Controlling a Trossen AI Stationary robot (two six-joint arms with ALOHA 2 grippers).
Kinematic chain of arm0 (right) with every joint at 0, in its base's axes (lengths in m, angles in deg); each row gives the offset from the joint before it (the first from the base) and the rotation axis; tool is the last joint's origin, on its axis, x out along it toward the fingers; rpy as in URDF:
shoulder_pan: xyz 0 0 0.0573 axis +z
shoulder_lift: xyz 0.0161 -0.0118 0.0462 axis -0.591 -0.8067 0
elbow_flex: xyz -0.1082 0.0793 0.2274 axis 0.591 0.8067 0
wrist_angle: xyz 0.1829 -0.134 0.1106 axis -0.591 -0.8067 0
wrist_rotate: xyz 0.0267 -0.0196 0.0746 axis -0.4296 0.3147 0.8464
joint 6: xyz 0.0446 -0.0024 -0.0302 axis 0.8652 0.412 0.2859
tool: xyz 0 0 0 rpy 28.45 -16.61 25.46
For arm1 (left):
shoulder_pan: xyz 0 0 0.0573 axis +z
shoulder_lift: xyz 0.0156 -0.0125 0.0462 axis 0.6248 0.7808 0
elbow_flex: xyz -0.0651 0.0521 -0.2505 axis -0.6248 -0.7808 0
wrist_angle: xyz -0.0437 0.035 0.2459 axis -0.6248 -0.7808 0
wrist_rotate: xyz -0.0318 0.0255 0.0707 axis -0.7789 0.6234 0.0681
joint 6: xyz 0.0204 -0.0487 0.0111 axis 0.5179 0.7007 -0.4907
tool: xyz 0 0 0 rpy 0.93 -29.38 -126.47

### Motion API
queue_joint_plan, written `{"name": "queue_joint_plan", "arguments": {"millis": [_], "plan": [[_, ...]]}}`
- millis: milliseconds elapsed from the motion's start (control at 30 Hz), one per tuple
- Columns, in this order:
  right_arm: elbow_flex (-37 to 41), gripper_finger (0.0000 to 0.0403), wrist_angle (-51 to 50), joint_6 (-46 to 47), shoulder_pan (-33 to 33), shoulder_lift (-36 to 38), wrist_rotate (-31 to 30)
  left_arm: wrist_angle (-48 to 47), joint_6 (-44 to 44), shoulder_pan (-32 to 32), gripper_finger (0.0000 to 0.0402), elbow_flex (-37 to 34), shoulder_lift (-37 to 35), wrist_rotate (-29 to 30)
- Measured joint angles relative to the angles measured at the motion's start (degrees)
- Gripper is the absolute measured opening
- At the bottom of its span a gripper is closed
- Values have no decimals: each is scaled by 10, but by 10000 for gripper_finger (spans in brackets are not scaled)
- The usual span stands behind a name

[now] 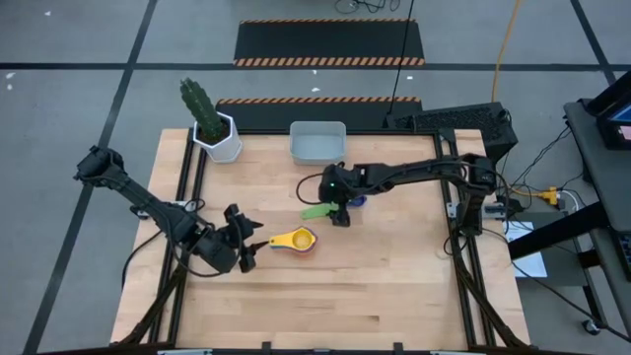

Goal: Nest measuring cups in basket
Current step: Stack the green measuring cup on top of the yellow measuring cup

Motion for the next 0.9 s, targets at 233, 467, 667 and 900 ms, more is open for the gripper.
{"name": "queue_joint_plan", "arguments": {"millis": [233, 467, 667, 900], "plan": [[51, 322, 67, -1, -7, 0, 0, 4, -27, 20, 255, 0, 0, 0], [86, 321, 123, -2, -10, 0, 0, 29, -59, 38, 255, 0, 0, -4], [86, 306, 149, -4, -10, -4, 0, 31, -60, 43, 255, 0, 0, -5], [86, 332, 191, -3, -10, -4, 0, 33, -60, 43, 255, 0, 0, -5]]}}
